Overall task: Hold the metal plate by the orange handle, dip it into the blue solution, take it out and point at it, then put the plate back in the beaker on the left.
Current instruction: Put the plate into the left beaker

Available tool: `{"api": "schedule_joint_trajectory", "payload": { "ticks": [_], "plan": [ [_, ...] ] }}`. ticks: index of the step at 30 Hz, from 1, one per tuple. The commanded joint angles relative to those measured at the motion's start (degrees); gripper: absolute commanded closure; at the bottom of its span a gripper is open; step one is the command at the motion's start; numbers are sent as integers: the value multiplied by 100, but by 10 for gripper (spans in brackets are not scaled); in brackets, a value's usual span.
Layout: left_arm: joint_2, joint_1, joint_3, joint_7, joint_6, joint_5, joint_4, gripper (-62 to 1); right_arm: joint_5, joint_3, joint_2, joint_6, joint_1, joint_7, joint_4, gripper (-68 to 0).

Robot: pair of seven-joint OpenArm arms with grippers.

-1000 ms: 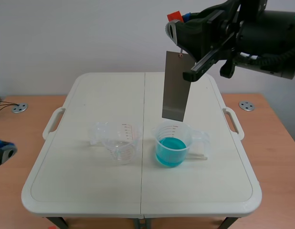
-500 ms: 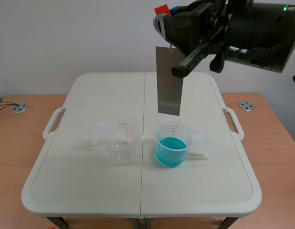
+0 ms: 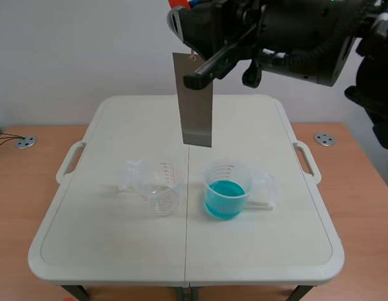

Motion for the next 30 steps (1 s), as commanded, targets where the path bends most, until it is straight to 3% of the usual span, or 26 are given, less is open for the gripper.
{"api": "schedule_joint_trajectory", "payload": {
  "ticks": [1, 13, 30],
  "plan": [
    [2, -79, 133, -55, 9, 94, -15, -27, 24, -52, -57, -68, 192, 127, 11, -13],
    [2, -461, 1137, 295, 2, 96, -461, -27, -90, -409, -538, -85, 645, 83, -671, -13],
    [0, -492, 1215, 289, 2, 81, -487, -27, -262, -754, -931, -83, 1034, 109, -1631, -13]
  ]
}}
